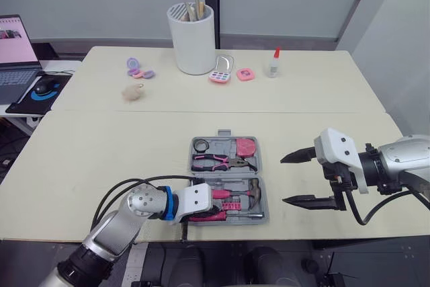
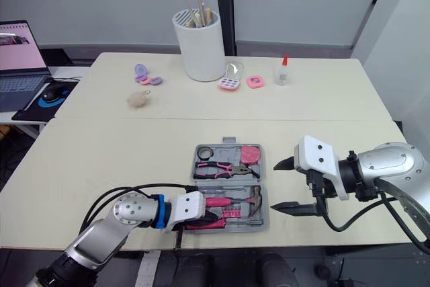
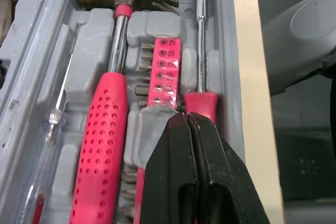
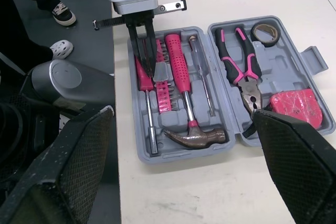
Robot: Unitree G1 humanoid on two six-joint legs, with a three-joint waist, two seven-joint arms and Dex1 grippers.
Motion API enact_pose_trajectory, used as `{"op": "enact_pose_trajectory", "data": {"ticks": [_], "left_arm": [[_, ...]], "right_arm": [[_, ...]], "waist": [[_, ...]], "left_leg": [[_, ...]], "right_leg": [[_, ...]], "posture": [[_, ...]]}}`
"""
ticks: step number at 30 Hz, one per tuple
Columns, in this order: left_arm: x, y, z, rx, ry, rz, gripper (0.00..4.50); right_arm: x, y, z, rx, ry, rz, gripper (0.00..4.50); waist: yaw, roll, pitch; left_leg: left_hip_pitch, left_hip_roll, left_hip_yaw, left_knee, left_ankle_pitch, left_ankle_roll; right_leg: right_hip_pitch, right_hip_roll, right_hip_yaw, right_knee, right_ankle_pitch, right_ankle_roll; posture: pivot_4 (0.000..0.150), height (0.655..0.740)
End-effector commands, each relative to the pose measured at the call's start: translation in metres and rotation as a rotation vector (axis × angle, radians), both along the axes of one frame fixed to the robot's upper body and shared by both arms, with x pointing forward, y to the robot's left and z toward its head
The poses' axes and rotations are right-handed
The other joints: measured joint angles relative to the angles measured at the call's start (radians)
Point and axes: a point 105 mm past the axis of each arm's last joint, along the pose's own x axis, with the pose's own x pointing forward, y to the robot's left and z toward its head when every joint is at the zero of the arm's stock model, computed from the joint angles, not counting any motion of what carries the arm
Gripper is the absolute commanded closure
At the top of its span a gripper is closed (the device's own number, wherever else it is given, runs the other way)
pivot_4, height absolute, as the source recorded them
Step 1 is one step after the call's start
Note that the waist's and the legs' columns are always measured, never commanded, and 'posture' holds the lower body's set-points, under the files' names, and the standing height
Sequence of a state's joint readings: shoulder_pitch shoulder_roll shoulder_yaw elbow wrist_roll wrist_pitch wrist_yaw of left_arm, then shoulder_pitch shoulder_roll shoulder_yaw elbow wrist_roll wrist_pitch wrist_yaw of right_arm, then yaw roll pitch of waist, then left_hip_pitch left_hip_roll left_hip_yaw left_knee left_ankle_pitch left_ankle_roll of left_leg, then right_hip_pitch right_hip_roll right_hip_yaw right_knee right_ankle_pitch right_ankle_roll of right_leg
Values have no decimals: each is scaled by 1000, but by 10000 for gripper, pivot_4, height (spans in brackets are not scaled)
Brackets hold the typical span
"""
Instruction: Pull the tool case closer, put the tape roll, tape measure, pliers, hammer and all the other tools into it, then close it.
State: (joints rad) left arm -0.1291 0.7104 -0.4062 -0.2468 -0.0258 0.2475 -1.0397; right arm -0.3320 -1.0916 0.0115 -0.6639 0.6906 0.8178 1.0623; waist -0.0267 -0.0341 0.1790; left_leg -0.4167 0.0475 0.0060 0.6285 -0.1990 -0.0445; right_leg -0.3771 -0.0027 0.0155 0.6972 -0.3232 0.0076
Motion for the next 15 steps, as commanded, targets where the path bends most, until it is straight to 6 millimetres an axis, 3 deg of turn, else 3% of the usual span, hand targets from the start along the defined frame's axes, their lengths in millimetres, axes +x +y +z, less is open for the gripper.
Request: {"op": "enact_pose_trajectory", "data": {"ticks": [1,9,11,15], "left_arm": [[-10,-3,-12,15,41,-27,44823],[-6,0,21,-74,-5,-1,44823],[0,7,37,-88,-40,30,44823],[13,41,72,-95,-96,157,44823]], "right_arm": [[-1,0,10,-3,-49,6,0],[9,-8,8,-18,-66,-12,0],[15,-12,8,-23,-80,-19,0],[32,-25,15,-35,-132,-39,0]], "waist": [[0,0,0],[0,0,0],[0,0,0],[-4,0,0]], "left_leg": [[0,0,0,0,0,0],[0,0,0,0,0,0],[0,0,-1,0,0,0],[1,1,0,0,0,0]], "right_leg": [[0,0,0,0,0,0],[0,0,0,0,0,0],[0,0,-1,0,0,0],[0,-1,0,0,0,0]], "posture": [[1500,7400],[1500,7400],[1500,7400],[1500,7400]]}}
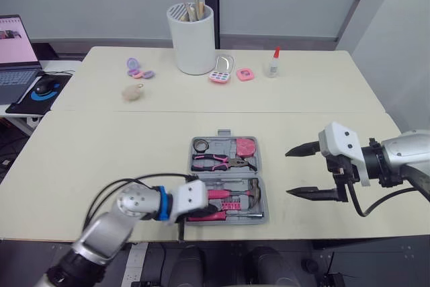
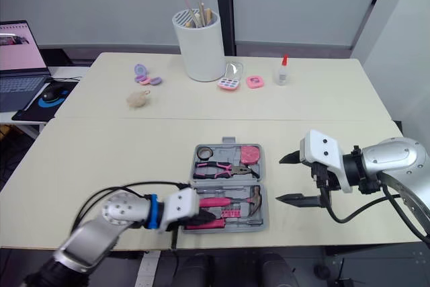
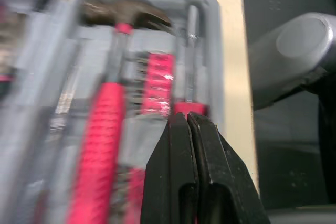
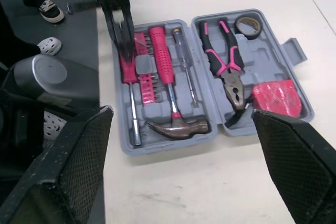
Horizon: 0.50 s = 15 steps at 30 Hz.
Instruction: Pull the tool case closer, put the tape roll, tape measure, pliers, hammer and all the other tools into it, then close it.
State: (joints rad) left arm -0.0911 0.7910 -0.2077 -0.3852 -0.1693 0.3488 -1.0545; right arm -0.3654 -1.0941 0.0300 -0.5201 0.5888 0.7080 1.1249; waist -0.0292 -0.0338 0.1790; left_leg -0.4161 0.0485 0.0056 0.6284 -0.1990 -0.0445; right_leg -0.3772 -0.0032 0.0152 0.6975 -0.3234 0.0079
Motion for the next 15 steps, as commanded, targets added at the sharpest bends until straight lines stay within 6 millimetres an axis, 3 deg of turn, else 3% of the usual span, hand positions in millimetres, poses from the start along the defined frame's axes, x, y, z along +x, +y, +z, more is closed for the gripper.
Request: {"op": "enact_pose_trajectory", "data": {"ticks": [1,5,10,15], "left_arm": [[7,26,36,-34,-51,97,43116],[17,102,82,-90,-37,361,33203],[13,162,100,-26,-27,520,17967],[15,187,100,7,-35,573,2399]], "right_arm": [[11,-10,14,-15,-87,-3,0],[25,-33,26,-3,-105,-72,0],[35,-56,30,-11,-118,-143,0],[40,-61,23,-31,-124,-152,0]], "waist": [[-2,0,0],[-2,0,0],[-1,2,1],[-1,2,2]], "left_leg": [[0,0,0,0,0,0],[-1,1,0,0,0,0],[0,0,2,-1,0,0],[-1,0,3,-1,0,0]], "right_leg": [[0,0,0,0,0,0],[-1,0,0,0,0,0],[-2,-3,1,0,0,-1],[-3,-4,0,0,0,-1]], "posture": [[1500,7400],[1500,7400],[1500,7400],[1500,7400]]}}
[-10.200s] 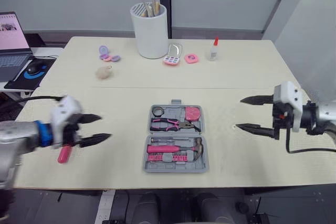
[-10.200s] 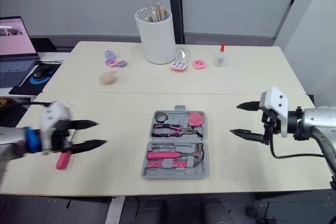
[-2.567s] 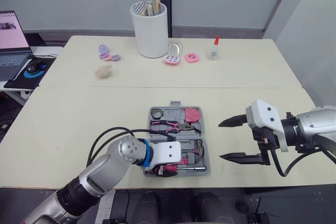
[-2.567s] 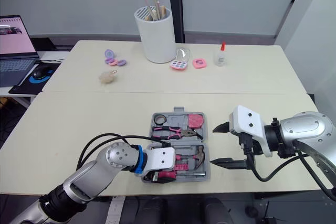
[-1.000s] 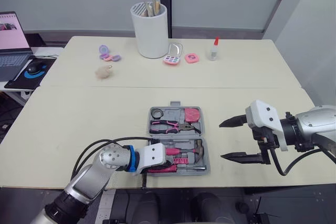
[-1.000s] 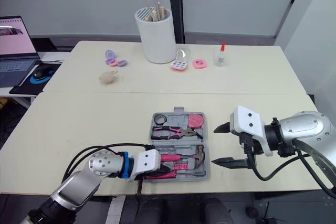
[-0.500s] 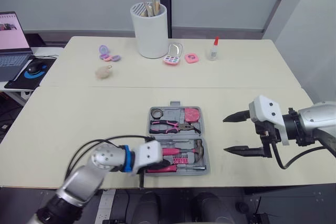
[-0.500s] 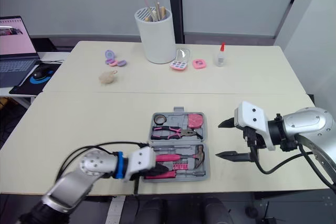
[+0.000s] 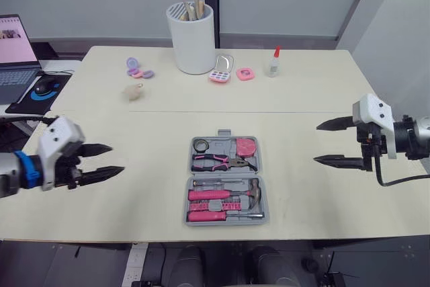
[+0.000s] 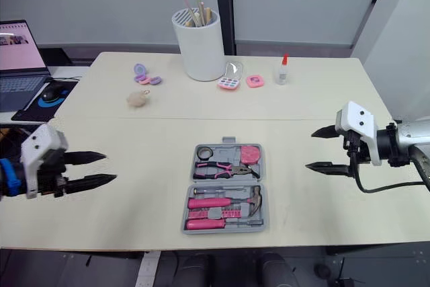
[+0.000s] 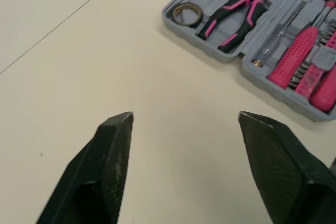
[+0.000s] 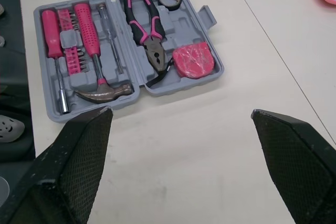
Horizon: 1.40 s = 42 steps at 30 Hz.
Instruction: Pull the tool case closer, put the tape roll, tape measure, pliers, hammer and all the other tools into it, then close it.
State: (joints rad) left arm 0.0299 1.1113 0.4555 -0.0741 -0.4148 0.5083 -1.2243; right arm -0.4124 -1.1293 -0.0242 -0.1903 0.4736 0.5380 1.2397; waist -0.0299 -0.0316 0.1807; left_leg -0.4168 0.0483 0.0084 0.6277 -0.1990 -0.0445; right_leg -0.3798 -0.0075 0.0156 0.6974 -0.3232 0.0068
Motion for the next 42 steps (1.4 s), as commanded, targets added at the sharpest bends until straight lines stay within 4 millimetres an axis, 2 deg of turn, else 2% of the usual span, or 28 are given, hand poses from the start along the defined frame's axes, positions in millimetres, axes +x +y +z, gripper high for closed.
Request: {"op": "enact_pose_trajectory", "data": {"ticks": [1,15,16,18,19,23,30,34,37,42], "left_arm": [[3,13,10,47,-47,11,262],[10,7,-2,87,-71,14,262],[12,7,-4,93,-78,17,1982],[14,5,-9,99,-90,18,6008],[16,3,-12,99,-94,17,9176],[22,-11,-32,108,-89,-4,22378],[36,-46,-64,119,-63,-60,45000],[43,-66,-89,153,-19,-112,45000],[43,-74,-107,183,17,-144,45000],[41,-95,-124,177,61,-197,45000]], "right_arm": [[2,-2,10,-20,-64,8,0],[3,-4,-3,-89,-107,8,0],[5,-4,-5,-96,-117,7,0],[8,-3,-11,-118,-135,10,3958],[9,-2,-16,-128,-136,18,6250],[12,7,-41,-162,-134,52,20034],[21,35,-78,-228,-107,138,36739],[25,52,-106,-248,-66,170,44759],[30,63,-120,-254,-53,183,44759],[35,78,-135,-264,-29,208,44759]], "waist": [[0,0,0],[-1,0,0],[-1,0,0],[-1,0,0],[-1,0,0],[0,0,0],[-1,0,0],[0,0,0],[-1,-1,0],[0,-1,0]], "left_leg": [[0,0,0,0,0,0],[0,0,1,0,0,0],[0,0,1,0,0,0],[0,0,1,0,0,0],[0,0,1,0,0,0],[0,0,1,0,0,0],[-1,0,1,0,0,0],[-1,0,0,0,0,0],[-1,0,0,1,0,0],[-1,-1,0,1,0,0]], "right_leg": [[0,0,0,0,0,0],[-1,0,1,1,1,-2],[-1,0,1,1,1,-2],[-1,0,1,1,1,-2],[-1,0,1,1,1,-2],[0,0,1,1,1,-2],[-1,1,1,1,1,-2],[0,3,1,2,2,-2],[0,5,1,2,2,-2],[-1,5,1,3,2,-2]], "posture": [[1500,7400],[1500,7400],[1500,7400],[1500,7400],[1500,7400],[1500,7400],[1500,7400],[1500,7400],[1500,7400],[1500,7400]]}}
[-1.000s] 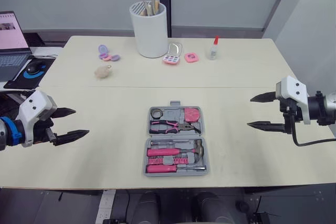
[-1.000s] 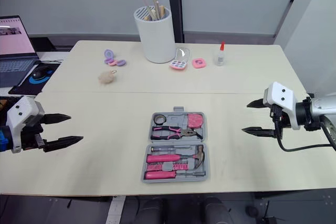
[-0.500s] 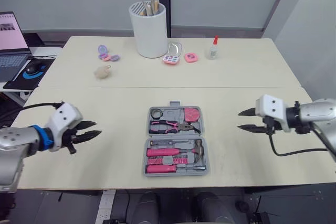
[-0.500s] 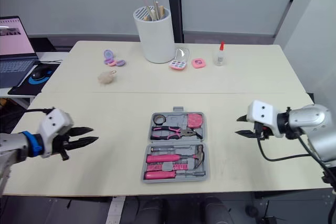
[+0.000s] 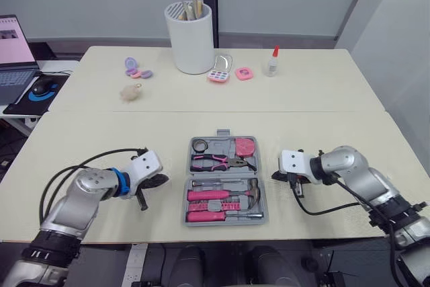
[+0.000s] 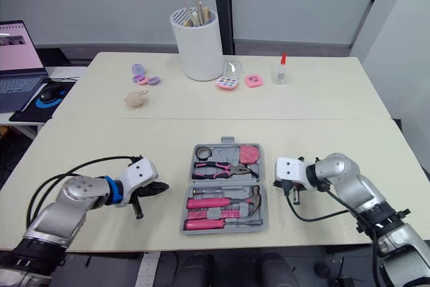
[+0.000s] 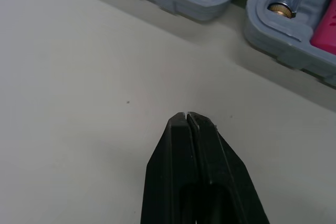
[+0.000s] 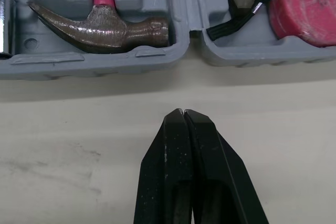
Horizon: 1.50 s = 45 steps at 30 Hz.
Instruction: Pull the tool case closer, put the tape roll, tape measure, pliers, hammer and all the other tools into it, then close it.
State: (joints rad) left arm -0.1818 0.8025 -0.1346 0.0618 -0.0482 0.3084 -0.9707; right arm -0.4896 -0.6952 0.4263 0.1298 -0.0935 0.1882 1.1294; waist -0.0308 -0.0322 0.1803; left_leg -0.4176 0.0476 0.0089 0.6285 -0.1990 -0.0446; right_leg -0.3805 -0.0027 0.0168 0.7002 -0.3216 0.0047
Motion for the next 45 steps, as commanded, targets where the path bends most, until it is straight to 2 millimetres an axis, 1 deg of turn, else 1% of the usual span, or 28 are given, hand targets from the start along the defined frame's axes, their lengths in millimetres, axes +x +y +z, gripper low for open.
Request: {"op": "enact_pose_trajectory", "data": {"ticks": [1,4,6,11,13,15,18,25,32,38,45], "left_arm": [[3,-13,-1,5,-12,-34,45000],[11,-26,-8,-7,-22,-33,45000],[14,-34,-11,-14,-19,-45,45000],[12,-69,-11,-84,7,-105,45000],[12,-79,-10,-98,8,-122,45000],[11,-85,-10,-106,9,-136,45000],[8,-89,-10,-104,15,-156,45000],[-6,-97,-9,-107,45,-218,45000],[-15,-104,-12,-111,77,-246,45000],[-23,-103,-17,-105,112,-258,45000],[-28,-101,-18,-97,119,-249,45000]], "right_arm": [[8,10,4,-8,-42,27,44759],[12,27,3,16,-39,52,44759],[13,34,3,22,-42,65,44759],[15,47,2,35,-32,87,44759],[12,50,2,43,-22,96,44759],[10,52,3,51,-16,99,44759],[6,54,3,65,-4,97,44759],[-13,51,-1,70,35,92,44759],[-29,55,0,98,62,74,44759],[-34,52,-3,97,74,48,44759],[-38,52,-3,100,77,43,44759]], "waist": [[1,0,0],[2,0,0],[4,0,0],[4,0,-1],[4,1,-2],[5,2,-3],[7,2,-4],[8,2,-4],[7,2,-4],[4,2,-4],[4,2,-4]], "left_leg": [[0,0,0,0,0,0],[1,0,-1,0,0,0],[1,-1,-1,1,0,0],[1,-1,-1,1,0,0],[2,-1,-1,1,0,0],[2,-1,-1,1,0,0],[2,-2,-1,2,0,0],[1,-3,-3,1,0,0],[1,-3,-3,1,0,0],[2,-2,-3,1,0,0],[2,-2,-3,1,0,0]], "right_leg": [[0,0,0,0,0,0],[1,0,-1,1,0,0],[1,0,-1,2,0,0],[1,0,0,3,0,0],[1,0,0,3,0,0],[1,0,0,4,0,0],[2,-1,-1,3,0,0],[2,-1,0,3,0,0],[3,0,-1,3,0,0],[3,0,-1,2,0,0],[3,0,-1,2,0,1]], "posture": [[1500,7400],[1500,7400],[1500,7400],[1500,7400],[1500,7400],[1500,7400],[1500,7400],[1500,7400],[1500,7400],[1500,7400],[1500,7400]]}}
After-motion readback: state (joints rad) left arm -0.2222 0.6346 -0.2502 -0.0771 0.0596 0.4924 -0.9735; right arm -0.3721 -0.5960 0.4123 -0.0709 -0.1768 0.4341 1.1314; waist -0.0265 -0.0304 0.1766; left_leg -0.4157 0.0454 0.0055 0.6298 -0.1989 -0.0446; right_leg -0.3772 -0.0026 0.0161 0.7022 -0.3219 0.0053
